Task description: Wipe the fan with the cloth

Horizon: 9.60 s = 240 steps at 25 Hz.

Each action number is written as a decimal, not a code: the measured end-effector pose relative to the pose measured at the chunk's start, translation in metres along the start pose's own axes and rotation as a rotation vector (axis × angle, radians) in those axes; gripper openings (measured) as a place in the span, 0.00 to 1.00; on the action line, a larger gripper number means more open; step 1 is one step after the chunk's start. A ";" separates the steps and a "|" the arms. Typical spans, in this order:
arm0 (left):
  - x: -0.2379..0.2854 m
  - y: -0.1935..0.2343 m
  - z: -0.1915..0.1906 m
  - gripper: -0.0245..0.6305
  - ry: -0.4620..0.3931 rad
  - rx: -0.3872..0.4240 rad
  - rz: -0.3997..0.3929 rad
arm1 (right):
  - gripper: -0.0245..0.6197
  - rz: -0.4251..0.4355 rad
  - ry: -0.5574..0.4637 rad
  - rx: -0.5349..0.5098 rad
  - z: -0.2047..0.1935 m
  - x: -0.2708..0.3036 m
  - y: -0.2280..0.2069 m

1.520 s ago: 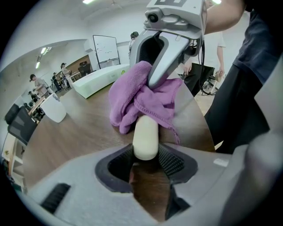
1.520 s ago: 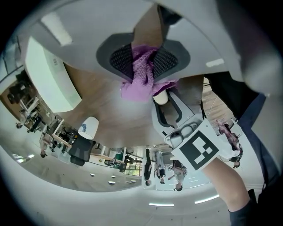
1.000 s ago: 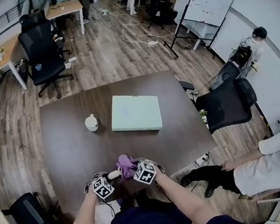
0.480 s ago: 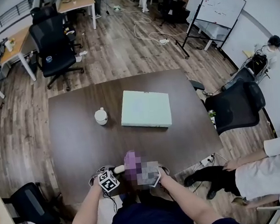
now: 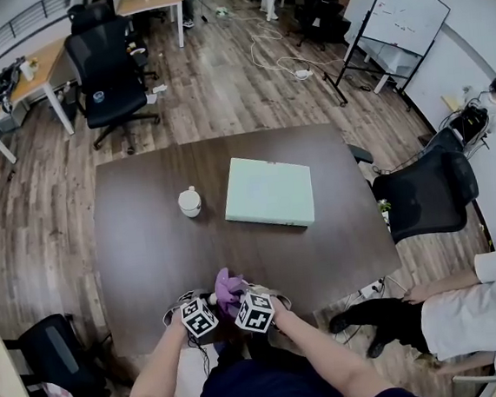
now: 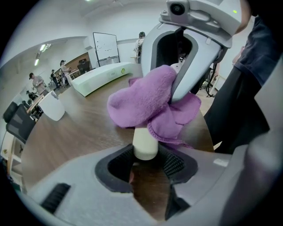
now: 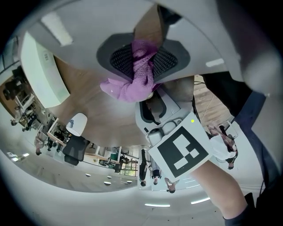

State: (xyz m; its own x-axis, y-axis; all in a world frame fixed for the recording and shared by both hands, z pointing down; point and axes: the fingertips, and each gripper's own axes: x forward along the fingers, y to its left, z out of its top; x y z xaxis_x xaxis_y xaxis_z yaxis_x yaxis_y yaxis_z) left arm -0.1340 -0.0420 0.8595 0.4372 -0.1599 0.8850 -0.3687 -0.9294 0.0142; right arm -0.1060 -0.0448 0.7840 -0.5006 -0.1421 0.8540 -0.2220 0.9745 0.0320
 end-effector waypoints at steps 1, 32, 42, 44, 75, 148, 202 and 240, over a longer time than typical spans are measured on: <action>0.000 0.000 -0.001 0.32 -0.001 -0.002 -0.001 | 0.21 0.006 0.001 -0.004 0.002 0.003 0.000; 0.002 0.000 -0.001 0.31 0.004 0.011 0.002 | 0.20 -0.040 0.010 0.034 -0.001 0.006 -0.035; 0.003 0.002 0.001 0.31 0.021 0.014 0.011 | 0.21 -0.104 -0.001 0.188 -0.037 -0.016 -0.064; 0.004 0.003 0.000 0.31 0.025 0.021 0.018 | 0.20 -0.114 -0.004 0.218 -0.045 -0.020 -0.067; -0.003 0.007 -0.004 0.36 0.036 0.012 0.155 | 0.21 -0.086 0.038 0.404 -0.114 -0.009 -0.006; -0.062 -0.014 0.178 0.60 -0.279 0.105 0.170 | 0.20 -0.335 -0.330 0.249 -0.039 -0.158 -0.042; -0.223 -0.031 0.253 0.60 -1.022 -0.338 -0.067 | 0.20 -0.283 -0.736 0.429 0.027 -0.254 -0.065; -0.252 0.016 0.253 0.60 -1.191 -0.613 -0.046 | 0.20 -0.173 -0.707 0.347 0.038 -0.240 0.000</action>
State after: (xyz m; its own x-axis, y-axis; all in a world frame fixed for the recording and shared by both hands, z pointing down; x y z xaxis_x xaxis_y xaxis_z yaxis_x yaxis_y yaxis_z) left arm -0.0429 -0.1010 0.5190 0.7864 -0.6149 -0.0593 -0.5034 -0.6936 0.5153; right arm -0.0171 -0.0172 0.5592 -0.8207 -0.4753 0.3171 -0.5339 0.8356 -0.1291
